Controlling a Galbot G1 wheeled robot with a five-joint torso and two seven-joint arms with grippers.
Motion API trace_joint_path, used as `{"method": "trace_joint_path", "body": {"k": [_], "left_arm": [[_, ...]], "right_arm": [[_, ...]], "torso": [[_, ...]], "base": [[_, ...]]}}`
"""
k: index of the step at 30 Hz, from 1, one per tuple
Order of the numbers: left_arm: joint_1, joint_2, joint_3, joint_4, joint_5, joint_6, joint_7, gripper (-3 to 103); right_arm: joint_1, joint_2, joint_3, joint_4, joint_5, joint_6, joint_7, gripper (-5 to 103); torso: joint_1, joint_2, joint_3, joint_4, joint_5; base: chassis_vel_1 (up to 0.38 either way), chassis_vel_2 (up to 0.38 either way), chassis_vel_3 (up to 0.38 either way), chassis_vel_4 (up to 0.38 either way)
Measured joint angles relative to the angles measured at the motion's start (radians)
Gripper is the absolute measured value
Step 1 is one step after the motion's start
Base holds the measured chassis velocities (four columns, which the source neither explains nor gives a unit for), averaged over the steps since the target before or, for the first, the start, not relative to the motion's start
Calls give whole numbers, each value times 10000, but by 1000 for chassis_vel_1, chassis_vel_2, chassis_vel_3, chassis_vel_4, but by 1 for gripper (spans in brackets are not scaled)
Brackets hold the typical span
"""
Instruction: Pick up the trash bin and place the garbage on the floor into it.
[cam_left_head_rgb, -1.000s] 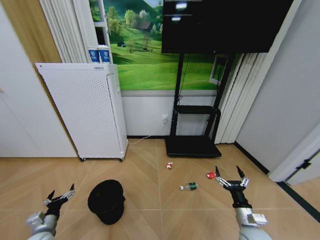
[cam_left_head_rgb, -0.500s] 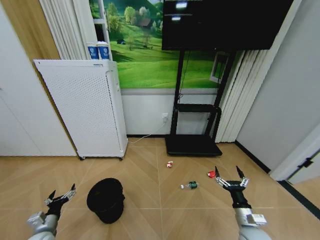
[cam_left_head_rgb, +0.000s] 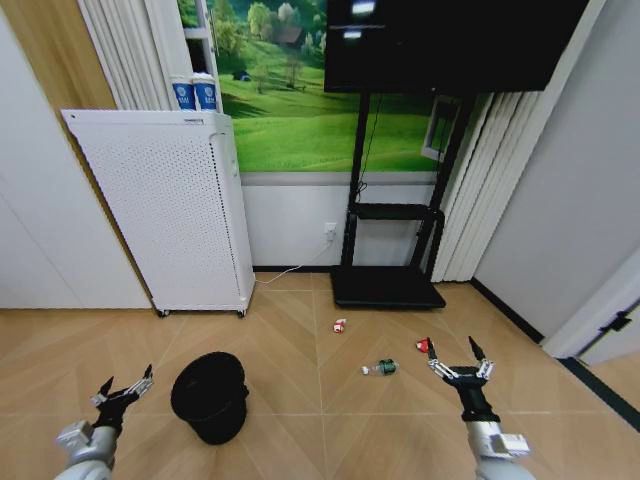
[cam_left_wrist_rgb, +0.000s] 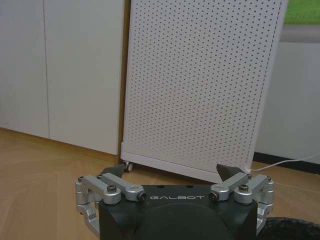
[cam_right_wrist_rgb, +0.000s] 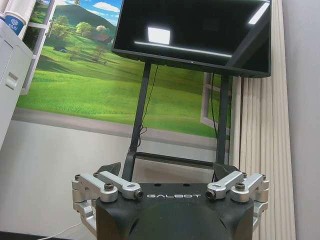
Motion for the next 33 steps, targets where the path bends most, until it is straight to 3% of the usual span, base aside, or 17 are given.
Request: {"method": "trace_joint_path", "body": {"k": [2, 7, 10, 20, 22, 23, 27, 30, 33], "left_arm": [[53, 45, 91, -389, -939, 211, 120, 100], [28, 40, 172, -530, -2081, 325, 317, 100], [121, 32, 212, -572, -3323, 503, 428, 100], [418, -190, 259, -402, -3871, 655, 459, 100], [297, -64, 296, -298, -4297, 970, 284, 100], [295, 103, 305, -400, -4692, 1538, -140, 100], [331, 238, 297, -507, -4800, 2051, -580, 100], [357, 430, 245, -490, -3674, 2494, -1003, 100], [330, 526, 212, -511, -3267, 2665, -1249, 100]], "right_arm": [[42, 14, -15, -51, 3, 8, -1, 100], [40, 32, -21, -96, 3, 24, -1, 100], [13, 46, -14, -142, -4, 50, -1, 100], [8, 52, 6, -241, -50, 147, -35, 100], [-2, 93, -8, -274, -110, 174, -49, 100], [-2, 133, -22, -295, -159, 189, -53, 100], [0, 176, -27, -331, -210, 220, -56, 100], [-46, 222, -28, -401, -268, 319, -91, 100], [-57, 234, -28, -426, -275, 358, -108, 100]], "torso": [[0, 0, -3, -2, 1], [-1, 10, 4, -2, 0], [-1, 31, 16, -2, 1], [-2, 58, 38, 3, -1], [-1, 66, 44, -3, -2], [-2, 71, 48, -3, 1], [-2, 77, 51, -1, 1], [-2, 85, 58, 1, -1], [-2, 87, 60, 0, -1]], "base": [[0, 0, 0, 0], [0, 0, 0, 0], [0, 0, 0, 0], [0, 0, 0, 0], [0, 0, 0, 0], [0, 0, 0, 0], [0, 0, 0, 0], [0, 0, 0, 0], [0, 0, 0, 0]]}}
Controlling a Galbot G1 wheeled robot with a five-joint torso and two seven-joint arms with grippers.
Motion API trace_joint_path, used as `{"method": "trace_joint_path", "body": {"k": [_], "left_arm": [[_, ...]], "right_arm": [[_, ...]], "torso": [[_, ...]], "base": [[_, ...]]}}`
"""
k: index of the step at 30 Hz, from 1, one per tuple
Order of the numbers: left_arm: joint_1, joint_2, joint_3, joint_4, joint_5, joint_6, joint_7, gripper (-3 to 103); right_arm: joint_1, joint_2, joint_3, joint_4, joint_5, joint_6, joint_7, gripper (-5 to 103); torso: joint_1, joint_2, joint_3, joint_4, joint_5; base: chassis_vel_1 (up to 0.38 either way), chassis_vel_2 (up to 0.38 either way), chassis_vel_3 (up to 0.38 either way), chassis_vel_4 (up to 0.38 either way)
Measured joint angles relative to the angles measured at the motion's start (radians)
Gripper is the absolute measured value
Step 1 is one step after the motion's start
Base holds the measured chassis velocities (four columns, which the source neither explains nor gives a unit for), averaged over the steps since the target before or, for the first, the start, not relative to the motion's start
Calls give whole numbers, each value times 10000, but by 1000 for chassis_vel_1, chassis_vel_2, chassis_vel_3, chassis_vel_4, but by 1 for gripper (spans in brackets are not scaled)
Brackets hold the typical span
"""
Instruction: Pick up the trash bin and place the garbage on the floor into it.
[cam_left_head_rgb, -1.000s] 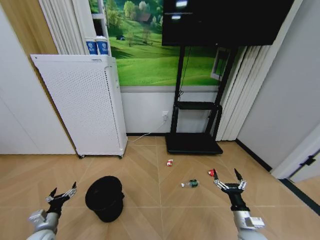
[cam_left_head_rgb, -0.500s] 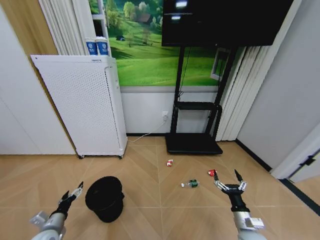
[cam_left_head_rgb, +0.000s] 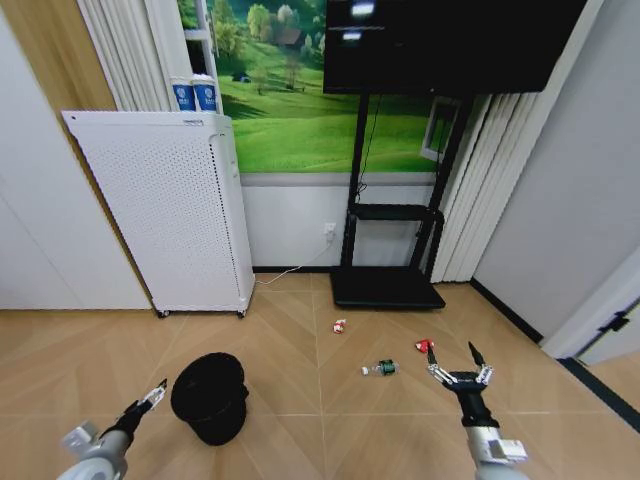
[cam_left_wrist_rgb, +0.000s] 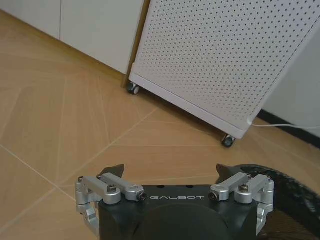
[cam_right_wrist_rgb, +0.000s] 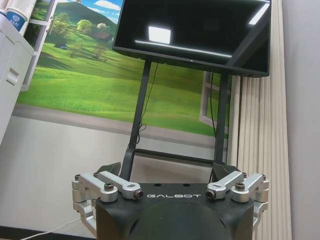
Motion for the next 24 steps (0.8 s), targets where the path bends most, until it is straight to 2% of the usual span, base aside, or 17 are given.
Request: {"method": "trace_joint_path", "body": {"k": [3, 11, 13, 14, 18, 19, 21, 22, 24], "left_arm": [[-148, 288, -153, -205, 504, 382, -416, 100], [-338, 939, -380, -323, 1389, 573, -460, 100], [-387, 1180, -397, -221, 2194, 620, -259, 100], [-387, 1180, -397, -221, 2194, 620, -259, 100], [-322, 1444, -370, -125, 3539, 565, 455, 100], [-322, 1444, -370, -125, 3539, 565, 455, 100], [-277, 1552, -286, -33, 4074, 354, 824, 100], [-277, 1552, -286, -33, 4074, 354, 824, 100], [-274, 1713, -205, 123, 4662, -8, 1490, 100]], "right_arm": [[-1, 36, -4, -62, -18, 68, -51, 100], [20, 190, -63, -158, -61, 152, -130, 100], [54, 212, -104, -170, -56, 166, -143, 100], [54, 212, -104, -170, -56, 166, -143, 100], [65, 268, -147, -215, -50, 196, -180, 100], [65, 268, -147, -215, -50, 196, -180, 100], [57, 330, -155, -280, -85, 250, -217, 100], [57, 330, -155, -280, -85, 250, -217, 100], [38, 395, -170, -337, -122, 292, -251, 100]], "torso": [[0, 6, 4, -1, 2], [0, 12, 9, -2, 0], [0, 15, 11, -1, 1], [0, 15, 11, -1, 1], [-1, 18, 14, 0, 1], [-1, 18, 14, 0, 1], [0, 19, 14, 0, 0], [0, 19, 14, 0, 0], [0, 20, 15, -1, 0]], "base": [[0, 0, 0, 0], [0, 0, 0, 0], [0, 0, 0, 0], [0, 0, 0, 0], [0, 0, 0, 0], [0, 0, 0, 0], [0, 0, 0, 0], [0, 0, 0, 0], [0, 0, 0, 0]]}}
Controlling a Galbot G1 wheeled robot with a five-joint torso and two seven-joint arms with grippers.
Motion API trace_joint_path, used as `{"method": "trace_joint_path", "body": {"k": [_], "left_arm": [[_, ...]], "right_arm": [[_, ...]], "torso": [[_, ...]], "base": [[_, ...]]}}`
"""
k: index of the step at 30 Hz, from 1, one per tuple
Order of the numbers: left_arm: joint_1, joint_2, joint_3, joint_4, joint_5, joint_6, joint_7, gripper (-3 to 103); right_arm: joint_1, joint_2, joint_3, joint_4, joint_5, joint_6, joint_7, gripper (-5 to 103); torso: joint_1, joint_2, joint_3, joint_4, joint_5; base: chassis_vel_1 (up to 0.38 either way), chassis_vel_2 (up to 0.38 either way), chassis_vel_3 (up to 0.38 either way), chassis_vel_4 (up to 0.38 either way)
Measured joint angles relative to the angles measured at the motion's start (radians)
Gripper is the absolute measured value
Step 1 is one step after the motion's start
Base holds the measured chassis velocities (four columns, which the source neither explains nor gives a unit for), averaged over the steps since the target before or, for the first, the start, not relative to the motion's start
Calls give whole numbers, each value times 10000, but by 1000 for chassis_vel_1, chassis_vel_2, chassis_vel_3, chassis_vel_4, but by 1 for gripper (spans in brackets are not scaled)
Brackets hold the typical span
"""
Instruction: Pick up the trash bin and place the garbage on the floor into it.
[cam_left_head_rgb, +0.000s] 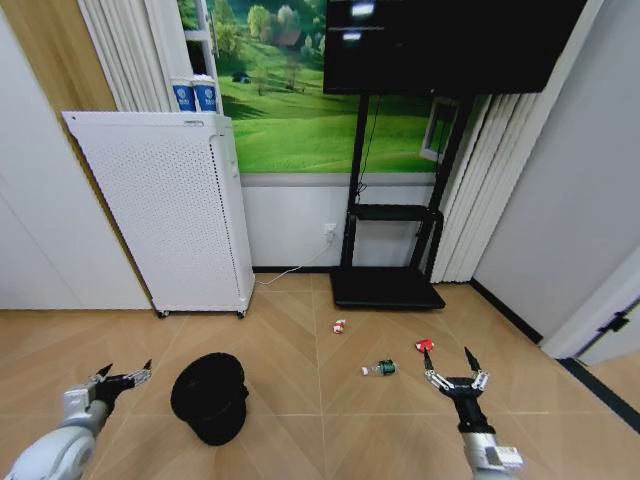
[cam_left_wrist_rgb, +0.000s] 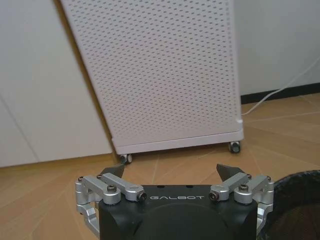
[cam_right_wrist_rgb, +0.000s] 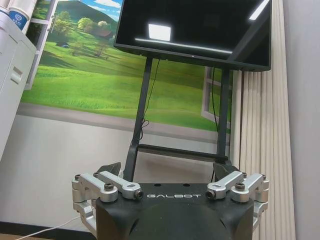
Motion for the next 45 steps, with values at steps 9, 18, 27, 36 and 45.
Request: {"method": "trace_joint_path", "body": {"k": [9, 18, 27, 36, 45], "left_arm": [[-66, 217, 279, 234, -176, -502, 787, 101], [-48, -257, 755, 732, -465, -502, 852, 100], [-386, -283, 968, 1255, -853, -732, 1238, 100], [-678, -459, 1275, 1603, -966, -741, 1262, 100], [-799, -216, 1282, 1661, -1148, -439, 1250, 100]], "right_arm": [[59, 13, -73, -99, -18, 59, -43, 100], [-34, 17, -77, -170, -48, 177, -99, 100], [81, 10, -314, -290, -126, 208, -113, 100], [102, -134, -396, -292, -108, 215, -114, 100], [35, -167, -419, -323, -112, 270, -134, 100]], "torso": [[0, 3, 2, -3, 1], [0, 5, 3, 1, 0], [0, 7, 4, -1, 2], [-1, 7, 5, -1, 1], [0, 8, 6, 4, 1]], "base": [[0, 0, 0, 0], [0, 0, 0, 0], [0, 0, 0, 0], [0, 0, 0, 0], [0, 0, 0, 0]]}}
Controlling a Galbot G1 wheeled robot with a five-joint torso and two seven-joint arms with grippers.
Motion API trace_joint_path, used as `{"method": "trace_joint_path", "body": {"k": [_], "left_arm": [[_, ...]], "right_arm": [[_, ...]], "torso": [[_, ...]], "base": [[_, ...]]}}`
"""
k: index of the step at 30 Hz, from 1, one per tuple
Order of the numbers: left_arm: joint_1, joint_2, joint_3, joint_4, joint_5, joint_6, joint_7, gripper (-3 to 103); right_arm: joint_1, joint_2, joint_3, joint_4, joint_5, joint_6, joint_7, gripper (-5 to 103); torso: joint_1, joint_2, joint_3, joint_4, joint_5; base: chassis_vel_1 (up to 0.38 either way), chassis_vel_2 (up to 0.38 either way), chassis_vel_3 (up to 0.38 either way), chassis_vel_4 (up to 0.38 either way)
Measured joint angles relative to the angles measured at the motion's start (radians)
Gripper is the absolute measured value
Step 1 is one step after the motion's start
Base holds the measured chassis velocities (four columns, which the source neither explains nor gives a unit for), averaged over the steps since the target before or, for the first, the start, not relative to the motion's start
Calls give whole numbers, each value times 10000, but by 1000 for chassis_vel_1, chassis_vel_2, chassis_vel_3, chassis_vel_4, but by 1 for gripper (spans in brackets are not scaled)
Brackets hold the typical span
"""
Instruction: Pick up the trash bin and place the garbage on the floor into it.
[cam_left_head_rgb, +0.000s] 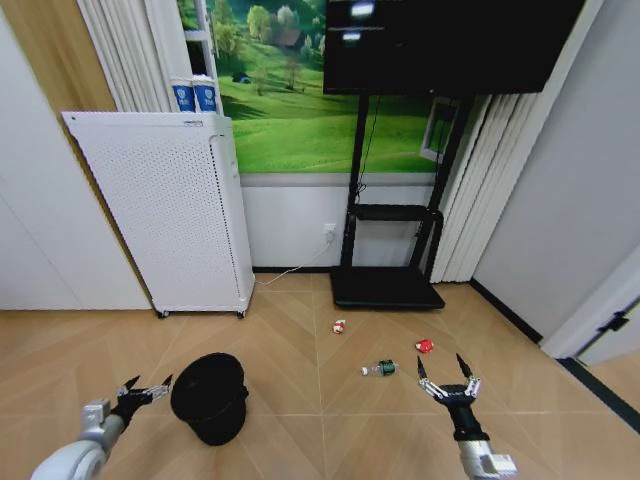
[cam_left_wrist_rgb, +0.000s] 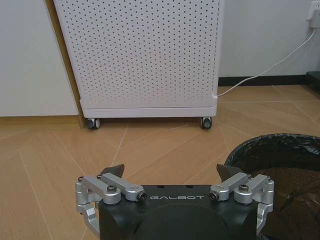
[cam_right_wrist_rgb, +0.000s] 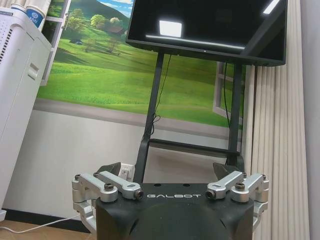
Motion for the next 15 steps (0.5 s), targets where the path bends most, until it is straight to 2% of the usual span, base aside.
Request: {"method": "trace_joint_path", "body": {"k": [8, 10, 12, 15], "left_arm": [[-577, 266, 496, 354, -140, -42, 184, 100], [-689, 300, 530, 374, -209, -123, 267, 103], [-809, 358, 548, 335, -399, -194, 404, 97], [-943, 422, 710, 379, -379, -195, 473, 98]], "right_arm": [[-83, 79, -28, 38, -26, 38, -56, 100], [-95, 85, -28, 46, -31, 38, -60, 100], [-134, 91, -13, 57, -44, 41, -64, 100], [-181, 107, 31, 83, -62, 49, -64, 100]], "torso": [[0, 0, 1, -2, -1], [0, 0, 1, -5, -1], [0, 0, 1, -6, 0], [0, 1, 1, -3, 1]], "base": [[0, 0, 0, 0], [0, 0, 0, 0], [0, 0, 0, 0], [0, 0, 0, 0]]}}
